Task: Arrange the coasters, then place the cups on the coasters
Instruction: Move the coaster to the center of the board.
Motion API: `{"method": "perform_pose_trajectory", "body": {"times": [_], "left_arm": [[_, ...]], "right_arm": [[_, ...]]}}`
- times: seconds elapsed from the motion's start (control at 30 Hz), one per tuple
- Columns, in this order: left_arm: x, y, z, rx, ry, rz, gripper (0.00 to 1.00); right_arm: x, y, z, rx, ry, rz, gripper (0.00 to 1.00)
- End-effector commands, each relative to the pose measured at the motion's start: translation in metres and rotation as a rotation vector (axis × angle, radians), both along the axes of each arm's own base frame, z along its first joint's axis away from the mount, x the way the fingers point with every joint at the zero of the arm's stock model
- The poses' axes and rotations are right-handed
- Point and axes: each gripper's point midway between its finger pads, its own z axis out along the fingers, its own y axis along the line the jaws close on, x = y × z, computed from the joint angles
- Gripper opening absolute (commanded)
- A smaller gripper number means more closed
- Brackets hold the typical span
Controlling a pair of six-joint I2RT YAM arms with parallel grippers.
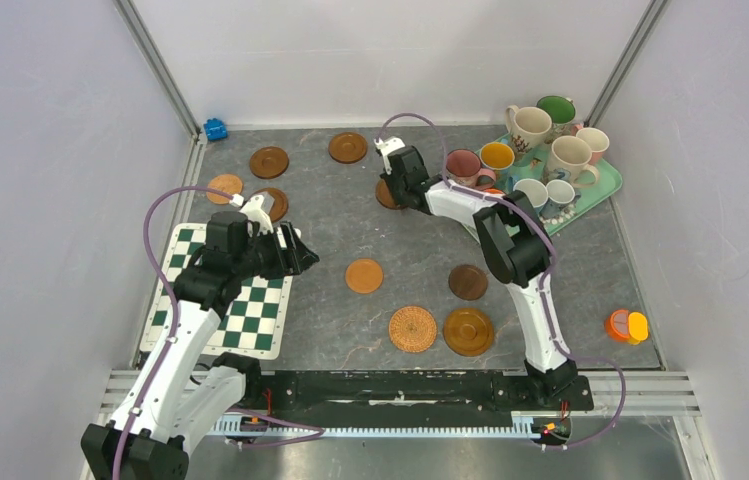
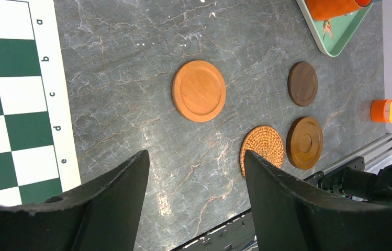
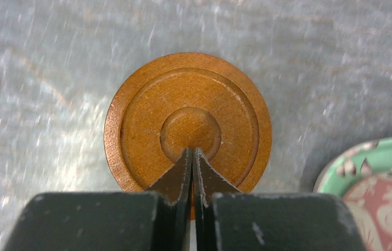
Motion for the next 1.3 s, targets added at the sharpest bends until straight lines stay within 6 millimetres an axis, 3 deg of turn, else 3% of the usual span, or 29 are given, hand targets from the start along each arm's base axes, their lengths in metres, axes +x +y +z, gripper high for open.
{"method": "perform_pose_trajectory", "body": {"times": [0.0,0.13,0.27,0.6,0.87,1.27], "left_arm": [[0.002,0.0,0.004,0.012,-0.026,-0.01,0.74],[0.002,0.0,0.005,0.011,-0.03,-0.009,0.74],[0.001,0.001,0.006,0.012,-0.038,-0.007,0.74],[0.001,0.001,0.008,0.009,-0.044,-0.008,0.74],[0.001,0.001,0.007,0.01,-0.041,-0.008,0.74],[0.001,0.001,0.005,0.015,-0.035,-0.005,0.74]], "right_arm": [[-0.051,0.009,0.003,0.005,0.077,0.08,0.0],[-0.088,0.005,0.004,-0.021,0.101,0.085,0.0],[-0.128,-0.01,-0.009,-0.062,0.131,0.092,0.0],[-0.197,-0.044,-0.018,-0.05,0.217,0.014,0.0],[-0.239,-0.052,-0.035,-0.069,0.284,0.042,0.0],[-0.279,-0.051,-0.045,-0.033,0.335,0.087,0.0]]}}
